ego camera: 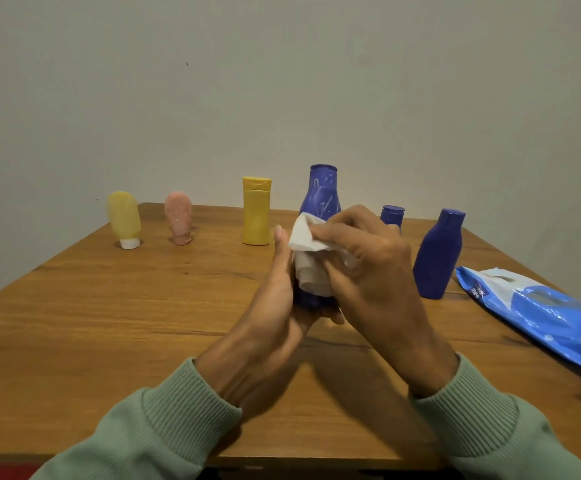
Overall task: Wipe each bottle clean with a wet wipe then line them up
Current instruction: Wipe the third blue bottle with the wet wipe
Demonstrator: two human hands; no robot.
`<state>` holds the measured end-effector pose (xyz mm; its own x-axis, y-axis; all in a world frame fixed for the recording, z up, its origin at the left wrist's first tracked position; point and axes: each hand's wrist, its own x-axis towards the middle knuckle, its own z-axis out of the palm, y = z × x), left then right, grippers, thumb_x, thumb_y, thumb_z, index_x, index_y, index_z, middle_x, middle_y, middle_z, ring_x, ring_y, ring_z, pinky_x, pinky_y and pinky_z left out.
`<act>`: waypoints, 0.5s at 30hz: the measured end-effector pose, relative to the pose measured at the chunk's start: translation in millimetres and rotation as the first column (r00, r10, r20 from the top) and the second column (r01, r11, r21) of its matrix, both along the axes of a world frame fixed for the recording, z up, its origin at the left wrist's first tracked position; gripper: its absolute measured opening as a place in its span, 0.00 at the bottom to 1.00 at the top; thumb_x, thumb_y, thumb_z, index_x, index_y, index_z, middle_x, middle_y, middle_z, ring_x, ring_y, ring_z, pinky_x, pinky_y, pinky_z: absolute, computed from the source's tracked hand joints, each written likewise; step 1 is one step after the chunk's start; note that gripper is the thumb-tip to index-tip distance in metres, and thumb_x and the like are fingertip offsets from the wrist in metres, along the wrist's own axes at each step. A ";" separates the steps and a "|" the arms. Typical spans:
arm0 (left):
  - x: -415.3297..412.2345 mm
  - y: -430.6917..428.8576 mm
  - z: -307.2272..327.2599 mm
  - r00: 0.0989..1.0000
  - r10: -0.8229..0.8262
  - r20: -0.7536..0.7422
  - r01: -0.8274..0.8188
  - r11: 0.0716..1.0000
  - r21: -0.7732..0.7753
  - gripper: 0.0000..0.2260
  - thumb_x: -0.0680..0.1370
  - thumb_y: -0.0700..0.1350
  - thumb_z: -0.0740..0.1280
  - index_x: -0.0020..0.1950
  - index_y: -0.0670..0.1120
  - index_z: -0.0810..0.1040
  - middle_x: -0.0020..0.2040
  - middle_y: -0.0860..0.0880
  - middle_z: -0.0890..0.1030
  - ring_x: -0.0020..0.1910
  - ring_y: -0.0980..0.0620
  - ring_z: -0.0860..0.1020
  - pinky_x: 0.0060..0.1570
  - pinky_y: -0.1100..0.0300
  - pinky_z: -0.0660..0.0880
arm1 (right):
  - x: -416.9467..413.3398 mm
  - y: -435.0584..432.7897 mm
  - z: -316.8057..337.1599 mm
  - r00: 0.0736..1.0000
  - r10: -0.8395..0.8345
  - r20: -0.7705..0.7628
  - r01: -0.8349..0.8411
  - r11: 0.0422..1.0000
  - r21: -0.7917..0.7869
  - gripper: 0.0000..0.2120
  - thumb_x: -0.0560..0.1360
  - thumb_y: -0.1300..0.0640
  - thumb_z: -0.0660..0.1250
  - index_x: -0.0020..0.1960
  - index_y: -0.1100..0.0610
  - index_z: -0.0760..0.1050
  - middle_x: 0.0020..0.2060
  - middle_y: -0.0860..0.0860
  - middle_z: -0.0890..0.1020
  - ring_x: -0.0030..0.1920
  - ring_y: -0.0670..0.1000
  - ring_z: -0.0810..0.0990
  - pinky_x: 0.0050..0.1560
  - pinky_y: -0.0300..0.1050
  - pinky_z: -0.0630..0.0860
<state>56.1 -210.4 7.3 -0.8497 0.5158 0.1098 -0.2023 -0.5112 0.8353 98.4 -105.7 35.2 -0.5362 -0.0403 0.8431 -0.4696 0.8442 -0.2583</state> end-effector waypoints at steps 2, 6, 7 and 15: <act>-1.9 -2.2 1.0 1.000 -0.003 -0.015 0.003 1.000 -0.003 0.26 0.78 0.66 0.50 0.56 0.50 0.80 0.49 0.42 0.84 0.49 0.46 0.81 0.54 0.47 0.76 | 2.3 -0.5 1.8 0.999 0.023 0.047 -0.024 1.000 0.020 0.14 0.69 0.61 0.73 0.54 0.58 0.79 0.48 0.53 0.79 0.47 0.53 0.78 0.45 0.56 0.79; -5.6 -6.6 4.1 0.999 -0.019 -0.046 0.017 0.998 -0.058 0.32 0.76 0.67 0.51 0.58 0.42 0.76 0.45 0.42 0.82 0.46 0.48 0.83 0.44 0.54 0.81 | 6.4 0.2 -0.1 0.987 0.073 0.146 -0.092 0.987 0.130 0.15 0.67 0.61 0.75 0.54 0.56 0.81 0.47 0.52 0.80 0.48 0.53 0.78 0.45 0.58 0.78; -3.7 -5.6 3.9 0.998 -0.016 -0.066 0.011 0.997 -0.072 0.31 0.76 0.67 0.50 0.57 0.43 0.77 0.46 0.42 0.83 0.48 0.47 0.82 0.48 0.52 0.81 | 6.0 1.4 -0.3 0.989 0.078 0.126 -0.092 0.990 0.106 0.15 0.67 0.61 0.75 0.54 0.57 0.81 0.47 0.52 0.80 0.47 0.52 0.79 0.45 0.57 0.78; -3.4 -4.3 5.2 0.996 0.001 -0.088 -0.005 0.999 -0.052 0.28 0.78 0.66 0.49 0.56 0.48 0.79 0.51 0.41 0.82 0.55 0.41 0.79 0.57 0.44 0.76 | 5.4 3.7 3.4 0.989 0.081 0.122 -0.083 0.996 0.015 0.15 0.70 0.61 0.72 0.57 0.57 0.80 0.49 0.50 0.79 0.49 0.44 0.75 0.48 0.31 0.76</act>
